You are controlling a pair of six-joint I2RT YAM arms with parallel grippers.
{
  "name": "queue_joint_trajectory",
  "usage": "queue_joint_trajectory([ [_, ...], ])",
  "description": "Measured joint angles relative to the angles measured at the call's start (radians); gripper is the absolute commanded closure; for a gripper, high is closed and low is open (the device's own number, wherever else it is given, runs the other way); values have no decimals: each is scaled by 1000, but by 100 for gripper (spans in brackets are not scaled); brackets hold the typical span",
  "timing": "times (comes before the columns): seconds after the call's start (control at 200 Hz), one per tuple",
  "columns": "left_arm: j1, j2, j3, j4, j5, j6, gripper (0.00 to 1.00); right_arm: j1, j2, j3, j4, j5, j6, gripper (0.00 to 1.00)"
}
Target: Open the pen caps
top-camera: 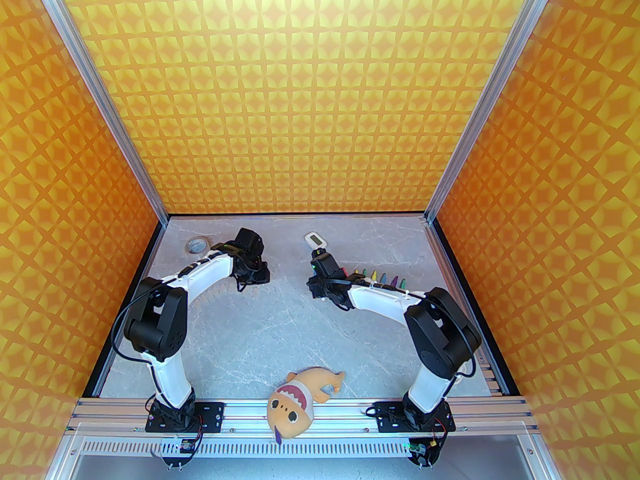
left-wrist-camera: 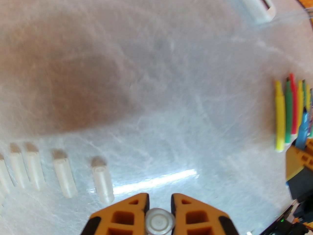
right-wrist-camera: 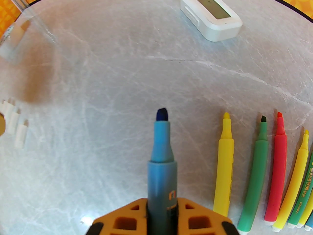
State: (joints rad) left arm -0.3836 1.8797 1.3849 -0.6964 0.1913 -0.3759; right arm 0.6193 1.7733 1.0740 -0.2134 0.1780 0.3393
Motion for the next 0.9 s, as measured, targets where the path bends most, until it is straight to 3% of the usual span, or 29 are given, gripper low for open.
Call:
queue_joint_trajectory([
  [0.58, -24, 113, 42, -71, -45, 23, 96, 0, 129, 56, 0, 67, 0, 100],
  [0.9, -24, 150, 52, -79, -48, 36, 86, 0, 176, 81, -2, 89, 0, 100],
])
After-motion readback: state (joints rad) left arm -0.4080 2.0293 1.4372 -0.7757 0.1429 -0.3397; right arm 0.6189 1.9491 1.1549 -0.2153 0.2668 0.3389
